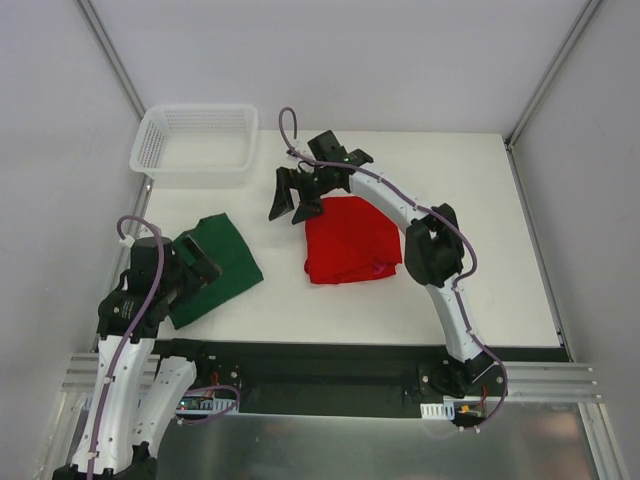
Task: Fold and stack the t-shirts
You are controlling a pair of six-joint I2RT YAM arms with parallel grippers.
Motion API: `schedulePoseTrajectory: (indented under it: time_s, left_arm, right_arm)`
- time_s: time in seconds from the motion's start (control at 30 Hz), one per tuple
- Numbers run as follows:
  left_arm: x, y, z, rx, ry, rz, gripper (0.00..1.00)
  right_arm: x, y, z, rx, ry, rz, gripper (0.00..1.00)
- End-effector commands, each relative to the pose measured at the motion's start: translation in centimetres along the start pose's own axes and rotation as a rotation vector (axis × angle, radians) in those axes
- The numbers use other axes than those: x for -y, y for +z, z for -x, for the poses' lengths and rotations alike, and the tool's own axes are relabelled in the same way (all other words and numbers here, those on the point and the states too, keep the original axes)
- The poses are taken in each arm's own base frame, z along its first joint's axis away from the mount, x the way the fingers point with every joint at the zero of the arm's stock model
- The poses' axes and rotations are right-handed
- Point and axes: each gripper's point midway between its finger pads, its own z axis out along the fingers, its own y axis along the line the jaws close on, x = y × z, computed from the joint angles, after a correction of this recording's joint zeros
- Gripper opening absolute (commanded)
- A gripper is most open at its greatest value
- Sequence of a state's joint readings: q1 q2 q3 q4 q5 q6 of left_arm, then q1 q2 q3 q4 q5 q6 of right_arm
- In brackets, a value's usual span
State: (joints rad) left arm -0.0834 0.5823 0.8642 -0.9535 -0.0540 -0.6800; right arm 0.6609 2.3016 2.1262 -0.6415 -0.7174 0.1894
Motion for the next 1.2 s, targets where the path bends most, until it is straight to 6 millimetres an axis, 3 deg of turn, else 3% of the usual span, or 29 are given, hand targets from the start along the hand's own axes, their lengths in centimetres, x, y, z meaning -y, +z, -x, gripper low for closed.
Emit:
schedulePoseTrajectory:
  time_s: [0.0, 0.13, 0.27, 0.43, 0.5, 0.63, 0.87, 1.0, 1.17]
  left_arm:
    - [0.2, 0.1, -1.2, -0.059, -0.054, -0.008, 0.99]
    - [1.0, -0.2, -0.1, -0.056, -0.028, -0.014, 0.99]
    - [1.5, 0.8, 0.5, -0.064, -0.020, -0.007, 0.99]
    - [3.4, 3.7, -0.4, -0.157, -0.050, -0.081, 0.99]
    - [3.2, 4.9, -1.1, -0.193, -0.073, -0.087, 0.99]
    - [3.5, 6.2, -0.5, -0.241, -0.131, -0.180, 0.99]
    - [-0.3, 6.5, 4.4, -0.127, -0.227, -0.104, 0.99]
    - [-4.2, 6.6, 3.0, -0.117, -0.251, 0.085, 0.99]
    - [-4.2, 5.9, 4.0, -0.073, -0.266, 0.110, 0.99]
  right_arm:
    - [-3.7, -2.5, 0.0, 0.019, -0.112, 0.080, 0.96]
    - [-4.4, -3.7, -0.4, 0.038, -0.157, 0.061, 0.96]
    - [-5.7, -3.7, -1.3, 0.018, -0.201, 0.072, 0.96]
    - [-3.4, -1.7, -3.2, -0.052, -0.132, 0.060, 0.96]
    - [-3.3, -1.0, -3.6, -0.058, -0.121, 0.089, 0.96]
    - [-2.7, -0.5, -4.2, -0.071, -0.109, 0.103, 0.96]
    - [-2.7, 0.5, -3.8, -0.075, -0.096, 0.132, 0.96]
    - [-2.2, 1.7, -3.1, -0.059, -0.075, 0.151, 0.96]
    - [-0.7, 3.6, -3.8, -0.096, -0.033, 0.132, 0.96]
